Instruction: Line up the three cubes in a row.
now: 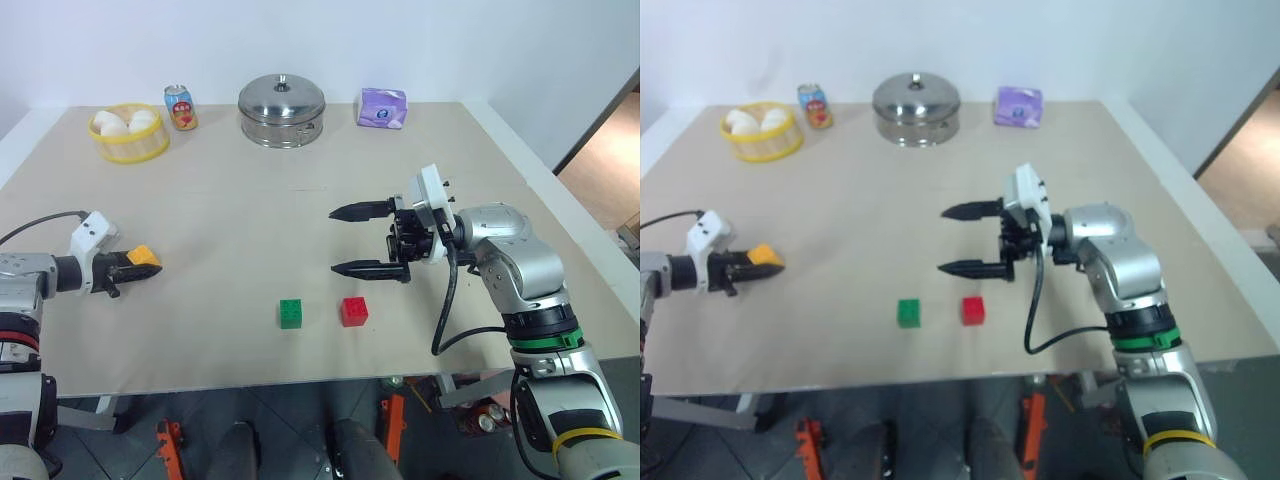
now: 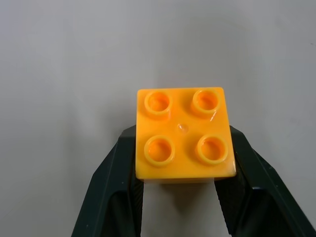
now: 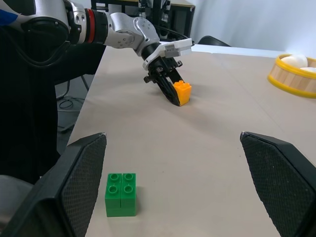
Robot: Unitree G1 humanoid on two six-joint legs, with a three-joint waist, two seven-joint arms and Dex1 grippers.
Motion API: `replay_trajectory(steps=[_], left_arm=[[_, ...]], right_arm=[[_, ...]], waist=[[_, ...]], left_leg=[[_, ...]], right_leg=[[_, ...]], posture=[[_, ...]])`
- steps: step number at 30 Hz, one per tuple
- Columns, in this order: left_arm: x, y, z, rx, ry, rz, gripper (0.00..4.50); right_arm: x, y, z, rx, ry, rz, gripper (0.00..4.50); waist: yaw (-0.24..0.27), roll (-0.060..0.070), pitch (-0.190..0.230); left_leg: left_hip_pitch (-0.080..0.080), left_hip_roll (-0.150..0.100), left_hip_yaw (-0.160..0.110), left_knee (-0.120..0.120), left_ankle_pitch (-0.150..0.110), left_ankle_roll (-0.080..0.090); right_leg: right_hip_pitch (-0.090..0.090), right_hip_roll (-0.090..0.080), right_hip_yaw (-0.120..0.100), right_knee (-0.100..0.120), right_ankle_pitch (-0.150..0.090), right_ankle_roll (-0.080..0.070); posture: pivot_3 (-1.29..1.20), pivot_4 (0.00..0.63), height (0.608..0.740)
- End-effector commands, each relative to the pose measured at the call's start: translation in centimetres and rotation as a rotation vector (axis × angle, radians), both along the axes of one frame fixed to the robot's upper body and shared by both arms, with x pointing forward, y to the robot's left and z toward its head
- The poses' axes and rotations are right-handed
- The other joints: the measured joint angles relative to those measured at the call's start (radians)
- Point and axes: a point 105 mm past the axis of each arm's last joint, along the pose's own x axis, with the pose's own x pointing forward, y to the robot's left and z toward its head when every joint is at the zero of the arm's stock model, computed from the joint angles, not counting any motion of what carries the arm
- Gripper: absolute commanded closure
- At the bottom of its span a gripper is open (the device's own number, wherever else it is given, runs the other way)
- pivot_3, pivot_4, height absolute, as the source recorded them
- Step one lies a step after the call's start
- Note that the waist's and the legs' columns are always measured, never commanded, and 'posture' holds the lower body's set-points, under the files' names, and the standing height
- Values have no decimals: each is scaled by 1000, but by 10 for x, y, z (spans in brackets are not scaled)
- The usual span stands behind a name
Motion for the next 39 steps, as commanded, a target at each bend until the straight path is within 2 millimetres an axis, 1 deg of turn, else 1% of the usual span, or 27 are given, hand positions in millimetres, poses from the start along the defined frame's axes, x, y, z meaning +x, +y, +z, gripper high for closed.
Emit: replay_trajectory(steps=[1, 3, 5, 7, 9, 11, 13, 18, 24, 29, 35, 39], left_arm=[[-5, -20, 6, -31, -24, -117, 3137], [-11, -37, 8, -39, -27, -198, 3137], [-21, -61, 11, -50, -35, -294, 3137], [-35, -88, 15, -73, -29, -391, 3137], [-47, -106, 16, -58, -23, -460, 3137], [-56, -122, 20, -61, -25, -507, 3137], [-61, -131, 20, -43, -27, -537, 3137], [-67, -139, 15, -21, -9, -579, 3137], [-73, -139, 0, 22, 49, -633, 3137], [-69, -141, -7, 44, 59, -663, 3137], [-61, -141, -10, 65, 50, -683, 3137], [-61, -140, -13, 80, 47, -696, 3137]], right_arm=[[-6, -3, 14, 29, -52, 10, 0], [-8, -6, 13, 18, -43, 13, 0], [-11, -11, 13, 10, -39, 14, 0], [-12, -15, 13, 1, -34, 9, 0], [-16, -18, 11, -21, -27, 8, 0], [-19, -22, 9, -47, -21, 10, 0], [-22, -24, 8, -57, -18, 8, 0], [-23, -29, 8, -67, -16, -12, 0], [-22, -31, 7, -70, -12, -26, 0], [-22, -32, 8, -69, -13, -33, 0], [-23, -34, 9, -68, -15, -44, 0], [-25, -35, 9, -69, -13, -50, 0]], waist=[[0, 0, 0], [0, 0, 0], [1, 0, 0], [1, 0, 0], [0, 0, 0], [0, 0, 0], [-1, 0, 0], [-3, 0, 0], [-3, 0, 0], [-2, 0, 0], [-2, 0, 0], [-2, 0, 0]], left_leg=[[0, 0, 0, 0, 0, 0], [0, 0, 0, 0, 0, 0], [0, 0, 0, 0, 0, 0], [0, 0, 0, 0, 0, 0], [0, 0, 0, 0, 0, 0], [0, 0, 0, 0, 0, 0], [2, 0, 0, 0, 0, 0], [5, 0, 1, 0, 0, 1], [5, 0, 2, 0, 0, 1], [5, 0, 2, 0, 0, 1], [5, 0, 2, 1, 0, 1], [5, 0, 2, 0, 0, 1]], right_leg=[[0, 0, 0, 0, 0, 0], [0, 0, 0, 0, 0, 0], [0, 0, 0, 0, 0, 0], [1, 0, 0, 0, -1, 0], [1, -1, 1, 0, -1, 0], [1, 0, 1, 0, -2, -3], [1, 0, 1, 0, -3, -4], [2, 1, 3, 1, -2, -6], [2, 1, 4, 0, -2, -5], [2, 1, 4, 0, -2, -5], [2, 1, 4, 0, -2, -5], [2, 1, 4, 0, -2, -5]], posture=[[0, 150, 739], [0, 150, 739], [0, 150, 739], [0, 150, 739], [0, 150, 739], [0, 150, 739], [0, 150, 739], [0, 150, 739], [0, 150, 739], [0, 150, 739], [0, 150, 739], [0, 150, 739]])
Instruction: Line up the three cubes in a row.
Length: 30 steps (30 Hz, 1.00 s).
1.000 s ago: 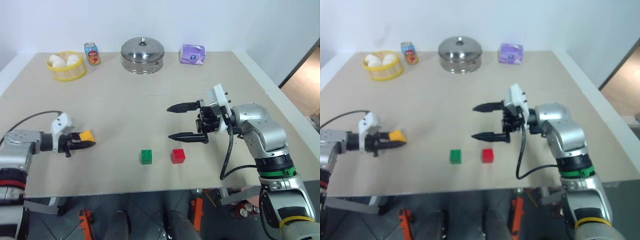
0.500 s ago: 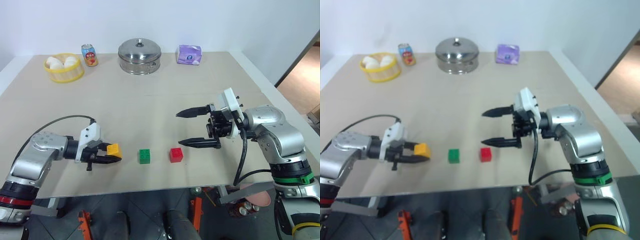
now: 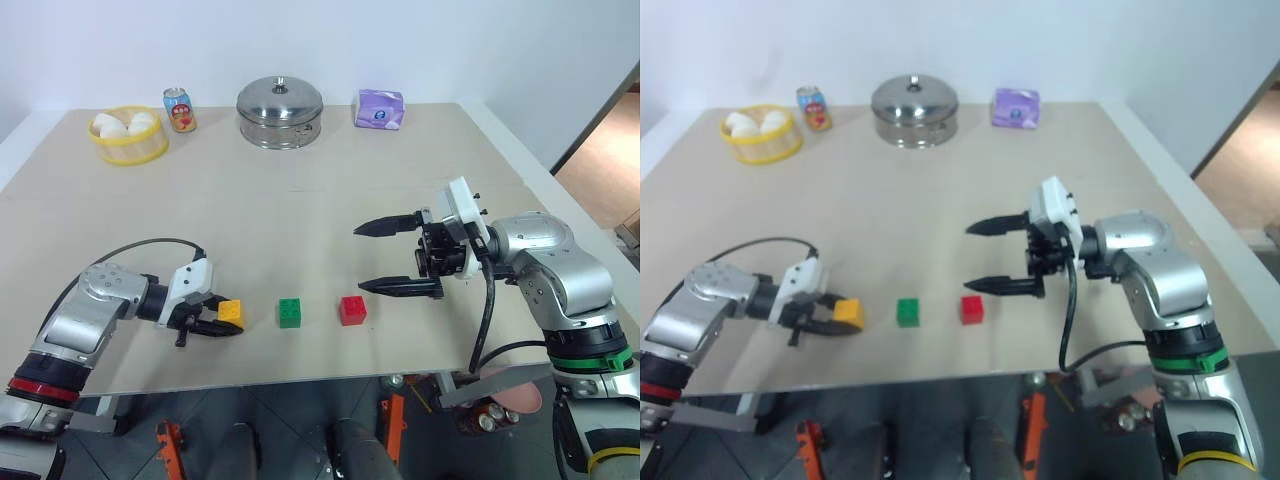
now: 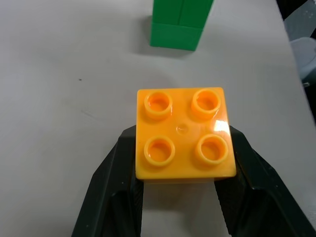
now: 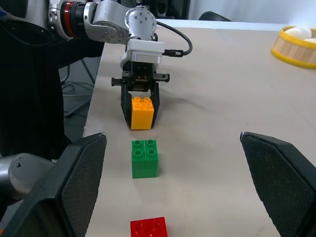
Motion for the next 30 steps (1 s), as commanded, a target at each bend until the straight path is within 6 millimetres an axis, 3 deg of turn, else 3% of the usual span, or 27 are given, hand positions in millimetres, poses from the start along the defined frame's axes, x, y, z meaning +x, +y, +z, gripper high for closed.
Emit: replay_trajectory(steps=[1, 6, 8, 13, 22, 25, 30], left_arm=[[2, 0, 2, 17, -27, -24, 3137], [0, -3, 0, 14, -25, -44, 3137], [0, -3, 0, 14, -22, -44, 2045], [1, -3, 1, 15, -22, -37, 299], [2, -5, 10, -11, -49, -39, 130], [3, -11, 35, -102, -59, -34, 130], [5, -9, 94, -326, -66, 82, 130]], right_arm=[[-7, -4, 15, 14, -61, 0, 0], [-7, -5, 15, 16, -58, -5, 0], [-7, -5, 15, 17, -58, -6, 0], [-6, -5, 16, 22, -58, -6, 0], [-7, -5, 15, 24, -53, -3, 0], [-9, -7, 18, 41, -42, 0, 0], [-2, -16, 37, 213, -11, -80, 0]], waist=[[0, 0, 0], [0, 0, 0], [0, 0, 0], [0, 0, 0], [1, 0, 0], [1, 0, 0], [1, 0, 0]], left_leg=[[0, 0, 0, 0, 0, 0], [0, 0, 0, 0, 0, 0], [0, 0, 0, 0, 0, 0], [0, 0, 0, 0, 0, 0], [1, 0, 0, 1, 1, 2], [1, 0, 0, 1, 1, 2], [-2, 0, 0, 1, 1, 2]], right_leg=[[0, 0, 0, 0, 0, 0], [0, 0, 0, 0, 0, 0], [0, 0, 0, 0, 0, 0], [0, 0, 0, 0, 0, 0], [2, 0, 1, 0, 0, 0], [1, 0, 1, 0, 0, 0], [0, 0, 0, 0, 0, 0]], posture=[[0, 150, 739], [0, 150, 739], [0, 150, 739], [0, 150, 739], [0, 150, 739], [0, 150, 739], [0, 150, 739]])
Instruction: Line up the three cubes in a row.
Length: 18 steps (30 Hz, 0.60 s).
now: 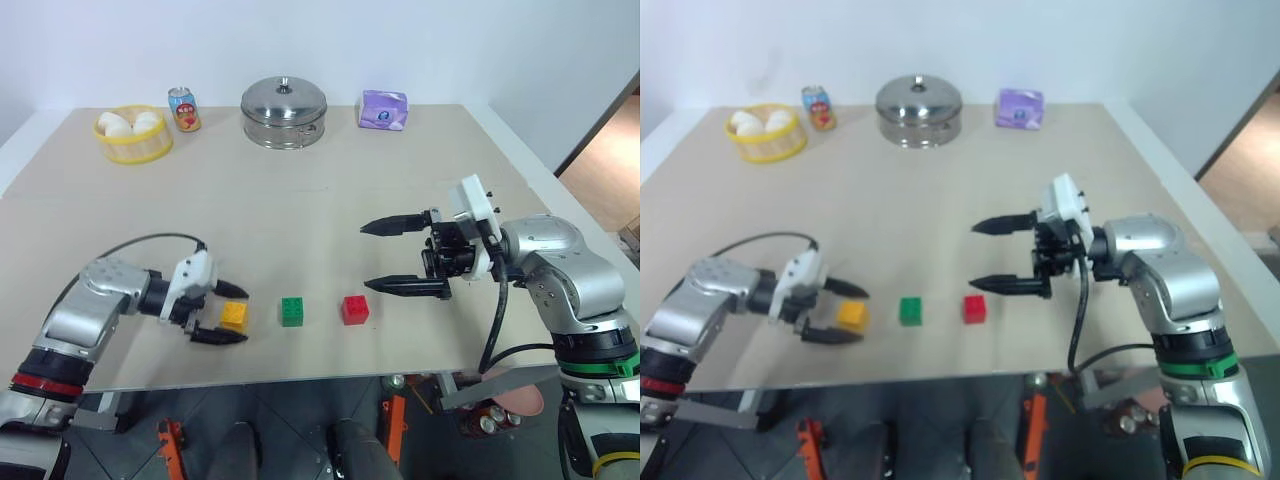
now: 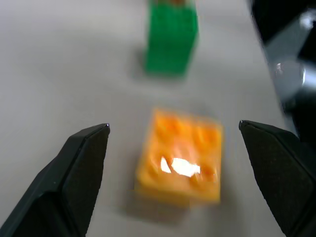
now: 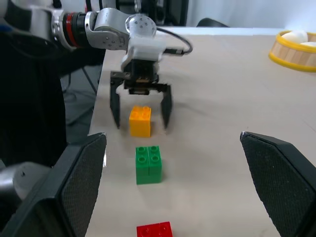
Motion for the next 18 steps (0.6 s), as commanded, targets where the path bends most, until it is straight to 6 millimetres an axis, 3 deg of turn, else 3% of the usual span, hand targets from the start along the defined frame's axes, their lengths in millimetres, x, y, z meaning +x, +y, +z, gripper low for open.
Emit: replay_trajectory(steps=[1, 4, 8, 12, 15, 18], left_arm=[[2, 5, 54, -182, -52, 108, 130], [21, 22, 85, -358, -131, 340, 130], [47, 55, 94, -449, -291, 672, 130], [58, 84, 60, -437, -366, 946, 130], [55, 81, 38, -448, -345, 999, 130], [51, 73, 28, -439, -332, 981, 130]], right_arm=[[6, -11, 27, 154, -43, -96, 0], [34, -27, 27, 274, -49, -320, 0], [68, -42, 4, 331, -20, -583, 0], [86, -38, -36, 338, 0, -753, 0], [91, -38, -55, 337, 5, -815, 0], [90, -36, -56, 333, -12, -801, 0]], waist=[[-1, 0, 0], [-3, 0, 0], [-2, 0, 0], [-3, 0, 0], [-1, 0, 0], [0, 0, 0]], left_leg=[[0, 0, 0, 0, 0, 0], [1, 0, -1, -1, 0, 0], [4, 0, -1, -1, 0, 0], [5, 0, 1, 0, 0, 0], [3, -1, 1, -1, 0, 0], [1, -1, 2, -1, 0, 0]], right_leg=[[0, 0, 0, 0, 0, 0], [0, 1, 0, 0, 0, 1], [4, 1, 0, 0, 1, 2], [5, 1, 3, 0, 3, 4], [3, 1, 4, -1, 5, 8], [2, 1, 6, -2, 6, 9]], posture=[[0, 150, 739], [0, 150, 739], [0, 150, 739], [0, 150, 739], [0, 150, 739], [0, 150, 739]])
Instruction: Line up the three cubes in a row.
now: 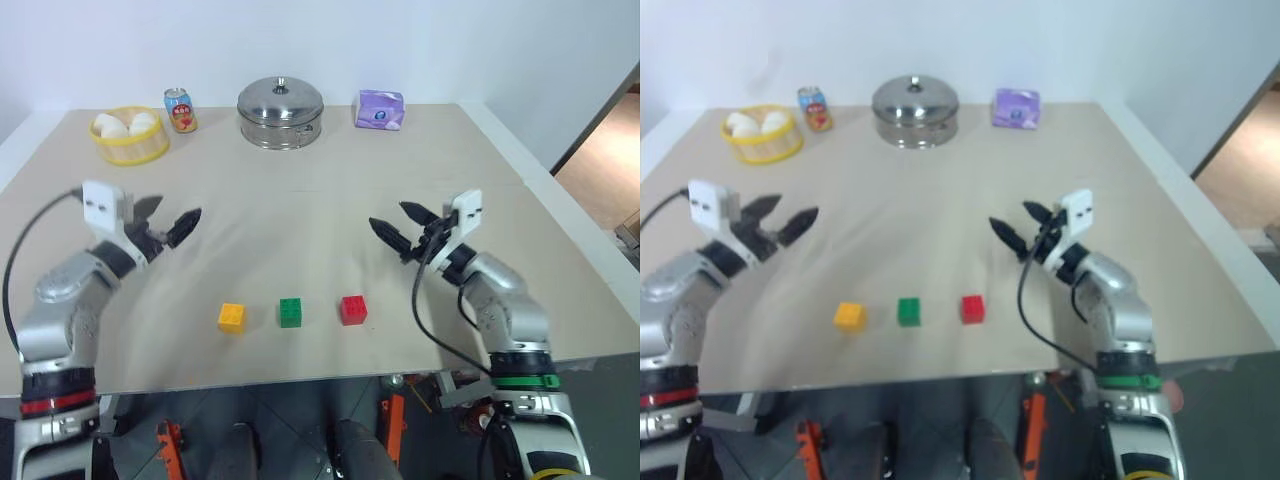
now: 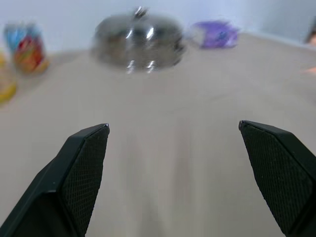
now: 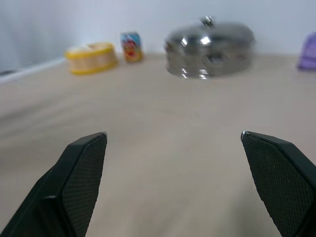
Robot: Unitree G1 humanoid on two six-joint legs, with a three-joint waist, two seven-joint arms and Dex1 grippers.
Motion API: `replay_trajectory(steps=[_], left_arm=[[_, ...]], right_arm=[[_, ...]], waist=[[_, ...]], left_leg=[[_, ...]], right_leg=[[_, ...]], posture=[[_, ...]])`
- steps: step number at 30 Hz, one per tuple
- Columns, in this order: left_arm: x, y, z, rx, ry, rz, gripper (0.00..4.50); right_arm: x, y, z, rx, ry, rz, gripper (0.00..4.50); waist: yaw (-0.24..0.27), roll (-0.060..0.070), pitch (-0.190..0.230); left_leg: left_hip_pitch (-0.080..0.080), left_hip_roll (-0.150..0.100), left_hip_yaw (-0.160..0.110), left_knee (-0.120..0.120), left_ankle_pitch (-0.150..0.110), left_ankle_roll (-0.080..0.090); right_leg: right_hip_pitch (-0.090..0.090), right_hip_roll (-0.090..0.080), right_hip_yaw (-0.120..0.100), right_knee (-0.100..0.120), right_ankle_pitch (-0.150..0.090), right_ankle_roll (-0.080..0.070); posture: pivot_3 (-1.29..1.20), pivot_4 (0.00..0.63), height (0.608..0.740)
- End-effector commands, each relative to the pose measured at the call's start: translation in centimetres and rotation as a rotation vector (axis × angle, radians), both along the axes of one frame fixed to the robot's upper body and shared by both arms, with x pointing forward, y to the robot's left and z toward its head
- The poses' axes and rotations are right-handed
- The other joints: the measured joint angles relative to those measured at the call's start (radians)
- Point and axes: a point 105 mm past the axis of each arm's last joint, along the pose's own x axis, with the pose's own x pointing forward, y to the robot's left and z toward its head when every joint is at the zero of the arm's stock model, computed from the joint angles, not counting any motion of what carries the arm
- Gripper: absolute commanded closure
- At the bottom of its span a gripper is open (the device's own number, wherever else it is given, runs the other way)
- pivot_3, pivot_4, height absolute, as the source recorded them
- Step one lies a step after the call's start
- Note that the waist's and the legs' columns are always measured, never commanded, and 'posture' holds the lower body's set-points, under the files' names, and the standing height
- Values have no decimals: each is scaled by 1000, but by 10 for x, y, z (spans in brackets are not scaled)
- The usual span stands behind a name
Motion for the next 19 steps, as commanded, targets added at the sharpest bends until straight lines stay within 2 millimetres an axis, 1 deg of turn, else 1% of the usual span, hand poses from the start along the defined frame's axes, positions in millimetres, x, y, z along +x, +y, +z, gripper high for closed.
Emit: replay_trajectory(steps=[1, 4, 8, 12, 19], left_arm=[[-7, -9, 18, 36, -90, -30, 130], [-9, -15, 23, 32, -100, -85, 130], [-8, -17, 29, 27, -105, -113, 130], [-10, -20, 30, 52, -107, -145, 130], [-11, -13, 31, 71, -95, -152, 130]], right_arm=[[-2, -2, 19, -9, -98, 4, 0], [-6, 3, 27, -22, -125, 55, 0], [-8, 6, 28, -59, -134, 95, 0], [-9, 8, 33, -87, -145, 116, 0], [-9, 11, 37, -87, -152, 135, 0]], waist=[[1, 0, 0], [0, 0, 0], [0, 0, 0], [0, 0, 0], [0, 0, 0]], left_leg=[[0, 0, 0, 0, 0, 0], [1, -1, 0, 0, 0, 0], [3, -1, 1, 0, 0, 0], [3, 0, 1, 0, 0, 0], [2, 0, 1, 0, 0, 0]], right_leg=[[0, 0, 0, 0, 0, 0], [1, 0, 1, 0, -2, -3], [2, 0, 2, 0, -1, -4], [1, 1, 2, 0, -1, -4], [1, 1, 2, 0, -2, -4]], posture=[[0, 150, 739], [0, 150, 739], [0, 150, 739], [0, 150, 739], [0, 150, 739]])
